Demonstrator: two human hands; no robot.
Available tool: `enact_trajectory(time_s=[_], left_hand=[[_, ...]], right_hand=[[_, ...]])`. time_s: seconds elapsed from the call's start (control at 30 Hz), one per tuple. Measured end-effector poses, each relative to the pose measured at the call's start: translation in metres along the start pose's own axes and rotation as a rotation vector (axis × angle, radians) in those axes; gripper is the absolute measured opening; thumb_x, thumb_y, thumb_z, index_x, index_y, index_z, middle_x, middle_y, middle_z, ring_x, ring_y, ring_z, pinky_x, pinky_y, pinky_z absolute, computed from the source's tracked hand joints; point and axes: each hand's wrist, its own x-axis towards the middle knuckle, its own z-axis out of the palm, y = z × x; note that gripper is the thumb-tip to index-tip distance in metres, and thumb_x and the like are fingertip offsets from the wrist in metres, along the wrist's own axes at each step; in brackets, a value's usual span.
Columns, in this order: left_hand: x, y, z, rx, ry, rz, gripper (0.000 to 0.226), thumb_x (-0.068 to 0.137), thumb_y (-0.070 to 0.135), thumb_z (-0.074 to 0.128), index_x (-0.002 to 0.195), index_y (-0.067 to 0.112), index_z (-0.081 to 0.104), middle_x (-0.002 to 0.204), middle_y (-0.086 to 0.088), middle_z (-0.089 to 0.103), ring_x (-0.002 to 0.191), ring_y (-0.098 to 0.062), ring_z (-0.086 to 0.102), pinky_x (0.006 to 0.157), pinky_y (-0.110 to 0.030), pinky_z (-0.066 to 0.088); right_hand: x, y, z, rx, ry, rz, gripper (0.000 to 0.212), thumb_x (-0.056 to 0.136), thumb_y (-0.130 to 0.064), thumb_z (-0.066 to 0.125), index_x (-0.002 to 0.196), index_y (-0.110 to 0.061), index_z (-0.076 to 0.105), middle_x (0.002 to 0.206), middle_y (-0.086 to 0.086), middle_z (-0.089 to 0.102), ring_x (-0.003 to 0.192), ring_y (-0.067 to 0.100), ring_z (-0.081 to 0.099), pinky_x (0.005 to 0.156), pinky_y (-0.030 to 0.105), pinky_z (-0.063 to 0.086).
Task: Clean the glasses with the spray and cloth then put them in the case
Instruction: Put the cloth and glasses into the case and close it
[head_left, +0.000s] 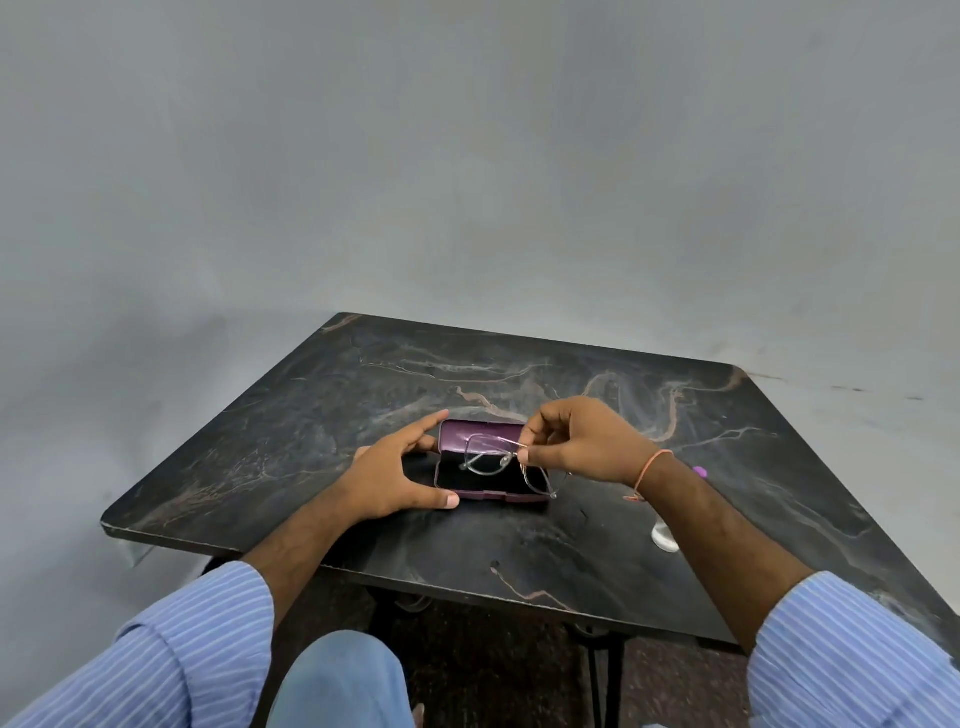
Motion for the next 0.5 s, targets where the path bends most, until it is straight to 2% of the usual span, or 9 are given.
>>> enact_trajectory(time_s=[0.1, 0.27, 0.37, 0.5], left_hand=[[0.000, -0.001, 0.003, 0.069, 0.026, 0.016, 0.119, 0.052, 0.080, 0.092, 0.149, 0.080, 0.024, 0.137, 0.020, 0.069, 0.142, -0.004, 0.057, 0.132, -0.055, 0.027], [-0.003, 0.000, 0.002, 0.069, 0.068, 0.045, 0.119, 0.053, 0.076, 0.094, 0.152, 0.075, 0.028, 0.135, 0.018, 0.069, 0.139, -0.005, 0.059, 0.131, -0.055, 0.032], [-0.006, 0.002, 0.002, 0.077, 0.082, 0.058, 0.118, 0.053, 0.075, 0.093, 0.153, 0.073, 0.030, 0.134, 0.019, 0.069, 0.137, -0.004, 0.060, 0.130, -0.055, 0.033], [-0.007, 0.004, 0.002, 0.083, 0.088, 0.070, 0.116, 0.054, 0.073, 0.093, 0.153, 0.072, 0.032, 0.132, 0.022, 0.070, 0.136, -0.003, 0.060, 0.129, -0.056, 0.032]], right_hand=[[0.011, -0.003, 0.006, -0.155, 0.043, -0.008, 0.011, 0.087, -0.030, 0.087, 0.088, -0.024, 0.079, 0.082, -0.010, 0.079, 0.075, 0.002, 0.073, 0.078, 0.024, 0.060], [0.022, -0.007, 0.024, -0.336, 0.015, -0.054, 0.008, 0.090, -0.032, 0.081, 0.094, -0.026, 0.077, 0.083, -0.011, 0.077, 0.072, 0.001, 0.068, 0.076, 0.026, 0.058], [0.023, -0.004, 0.034, -0.376, 0.003, -0.070, 0.010, 0.090, -0.033, 0.080, 0.096, -0.027, 0.076, 0.084, -0.010, 0.078, 0.069, 0.001, 0.065, 0.072, 0.025, 0.054], [0.019, -0.002, 0.039, -0.393, 0.004, -0.086, 0.014, 0.092, -0.036, 0.078, 0.103, -0.028, 0.076, 0.087, -0.012, 0.078, 0.074, 0.002, 0.065, 0.075, 0.027, 0.056]])
